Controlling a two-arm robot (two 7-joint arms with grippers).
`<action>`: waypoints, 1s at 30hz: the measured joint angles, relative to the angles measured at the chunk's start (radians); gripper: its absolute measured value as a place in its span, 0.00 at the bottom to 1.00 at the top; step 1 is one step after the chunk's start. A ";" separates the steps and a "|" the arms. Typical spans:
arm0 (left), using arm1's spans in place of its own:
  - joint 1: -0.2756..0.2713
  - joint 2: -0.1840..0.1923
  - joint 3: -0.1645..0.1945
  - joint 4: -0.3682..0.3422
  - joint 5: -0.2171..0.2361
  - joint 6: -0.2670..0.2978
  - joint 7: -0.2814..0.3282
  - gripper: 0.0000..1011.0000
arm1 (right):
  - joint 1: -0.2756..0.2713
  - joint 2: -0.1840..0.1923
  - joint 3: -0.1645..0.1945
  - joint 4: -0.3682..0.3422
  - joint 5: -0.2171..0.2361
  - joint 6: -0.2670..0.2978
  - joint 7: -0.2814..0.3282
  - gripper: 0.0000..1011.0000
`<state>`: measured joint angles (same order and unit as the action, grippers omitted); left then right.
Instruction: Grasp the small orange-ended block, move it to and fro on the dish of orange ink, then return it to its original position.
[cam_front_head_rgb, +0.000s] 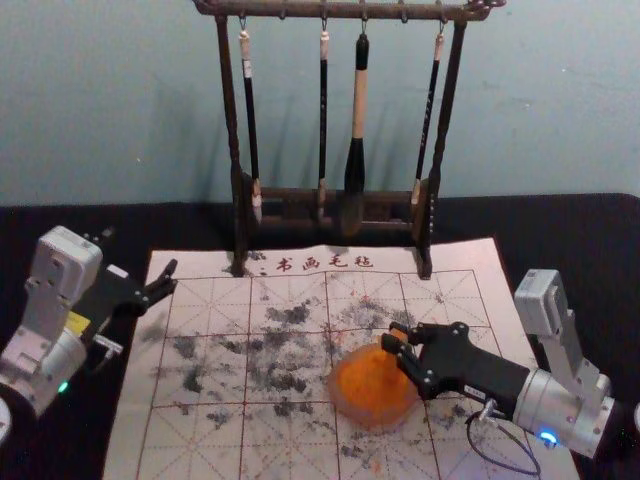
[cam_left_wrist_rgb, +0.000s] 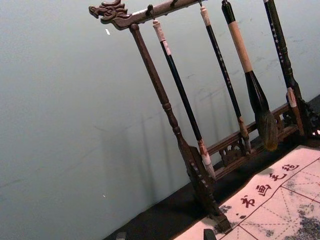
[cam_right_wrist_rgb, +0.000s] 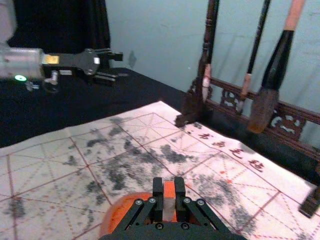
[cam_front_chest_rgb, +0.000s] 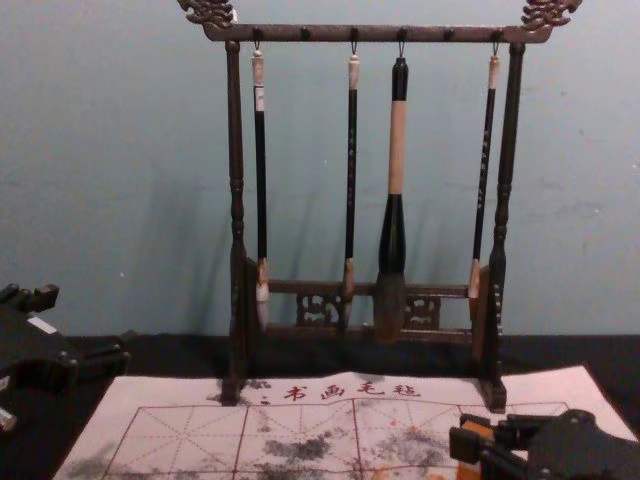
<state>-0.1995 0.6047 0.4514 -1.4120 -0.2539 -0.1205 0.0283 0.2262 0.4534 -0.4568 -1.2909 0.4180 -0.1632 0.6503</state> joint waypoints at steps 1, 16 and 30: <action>0.000 0.000 0.000 0.000 0.000 0.000 0.000 0.99 | -0.003 0.002 0.000 -0.006 0.002 0.000 0.003 0.09; 0.000 0.000 0.000 0.000 0.000 0.000 0.000 0.99 | -0.026 0.016 -0.031 -0.044 0.019 0.004 0.034 0.09; 0.000 0.000 0.000 0.000 0.000 0.000 0.000 0.99 | 0.006 -0.002 -0.046 -0.002 0.013 -0.004 0.032 0.09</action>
<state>-0.1995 0.6047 0.4514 -1.4120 -0.2539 -0.1205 0.0283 0.2320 0.4510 -0.5031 -1.2933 0.4307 -0.1669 0.6821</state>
